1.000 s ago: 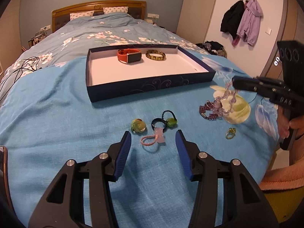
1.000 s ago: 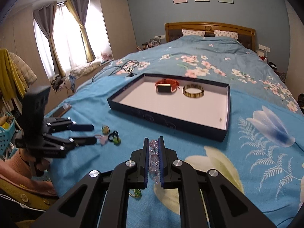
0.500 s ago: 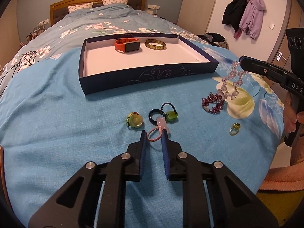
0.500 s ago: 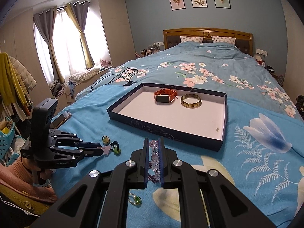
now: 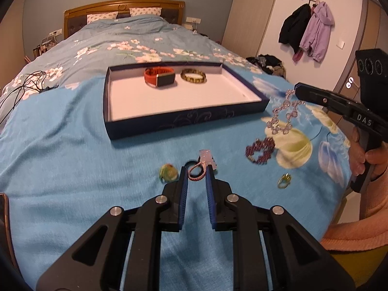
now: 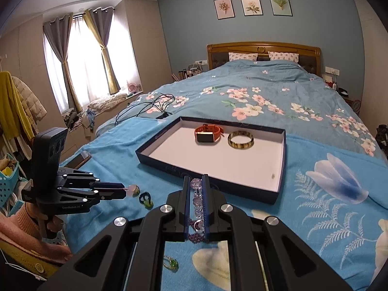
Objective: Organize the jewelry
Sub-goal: 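Carry the hair tie and crystal bracelet into the box lid and open both tools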
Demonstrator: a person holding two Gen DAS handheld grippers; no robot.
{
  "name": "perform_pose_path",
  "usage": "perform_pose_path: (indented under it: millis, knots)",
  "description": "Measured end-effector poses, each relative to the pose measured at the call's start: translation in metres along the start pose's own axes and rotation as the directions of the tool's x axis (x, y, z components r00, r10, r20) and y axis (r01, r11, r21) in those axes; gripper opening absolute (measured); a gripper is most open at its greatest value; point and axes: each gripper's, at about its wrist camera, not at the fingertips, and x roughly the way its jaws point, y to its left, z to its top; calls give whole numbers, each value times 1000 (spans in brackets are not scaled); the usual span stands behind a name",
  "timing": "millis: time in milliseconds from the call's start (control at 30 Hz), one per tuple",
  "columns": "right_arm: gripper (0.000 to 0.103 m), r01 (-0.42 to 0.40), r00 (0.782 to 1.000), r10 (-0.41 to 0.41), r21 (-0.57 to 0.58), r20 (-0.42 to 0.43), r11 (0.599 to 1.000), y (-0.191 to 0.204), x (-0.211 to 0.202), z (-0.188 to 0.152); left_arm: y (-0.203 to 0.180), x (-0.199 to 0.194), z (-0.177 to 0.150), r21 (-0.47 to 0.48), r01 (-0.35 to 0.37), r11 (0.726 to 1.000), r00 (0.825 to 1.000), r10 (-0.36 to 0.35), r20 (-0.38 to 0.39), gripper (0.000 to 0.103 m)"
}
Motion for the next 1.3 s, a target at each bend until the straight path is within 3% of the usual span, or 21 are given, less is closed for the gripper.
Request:
perform_pose_path:
  millis: [400,767,1300]
  knots:
    - [7,-7,999,8,-19,44,1000,-3,9,26,4,-6,32,13,-20,1000,998,20,63,15]
    - [7,14,997,-13,-2,73,1000,-13,24,47,12,6,54,13,-35,999,997,34,73,15]
    - [7,20,999,-21,35,36,999,-26,66,63,20,32,84,32,-64,997,996,61,65,15]
